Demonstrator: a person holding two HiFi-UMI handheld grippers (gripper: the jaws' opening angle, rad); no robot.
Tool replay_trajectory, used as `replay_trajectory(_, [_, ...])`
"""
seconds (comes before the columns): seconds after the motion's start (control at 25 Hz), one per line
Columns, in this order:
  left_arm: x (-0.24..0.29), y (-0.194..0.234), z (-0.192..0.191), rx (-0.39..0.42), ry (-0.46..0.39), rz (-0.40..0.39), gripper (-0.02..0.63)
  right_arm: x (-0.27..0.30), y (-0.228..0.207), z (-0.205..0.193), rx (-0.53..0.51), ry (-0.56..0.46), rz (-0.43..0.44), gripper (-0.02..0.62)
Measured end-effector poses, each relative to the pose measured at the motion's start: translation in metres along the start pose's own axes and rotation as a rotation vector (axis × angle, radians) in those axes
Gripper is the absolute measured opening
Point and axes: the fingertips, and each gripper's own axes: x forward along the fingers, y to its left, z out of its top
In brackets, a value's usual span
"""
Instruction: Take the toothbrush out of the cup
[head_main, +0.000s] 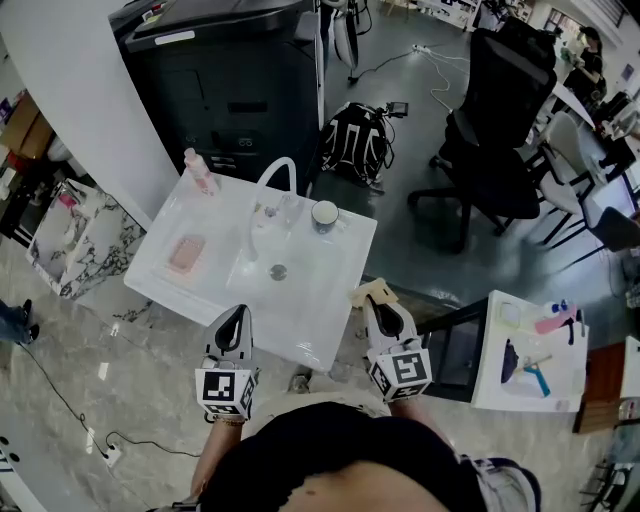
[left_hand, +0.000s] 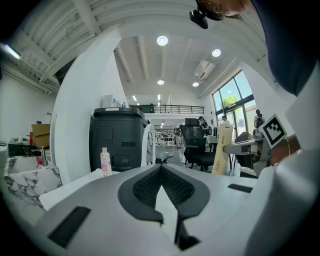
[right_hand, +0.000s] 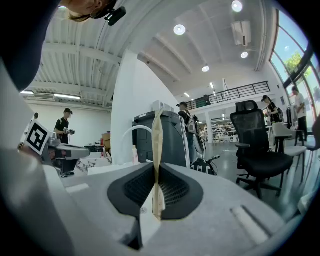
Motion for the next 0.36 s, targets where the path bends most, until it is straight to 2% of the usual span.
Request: replay_trajectory(0.36, [0.0050, -0.0043, 0.0064, 0.006, -0.016, -0.012, 0.002, 0.0002, -0.0021, -0.0031, 0.001, 0.006, 0.006, 0.032])
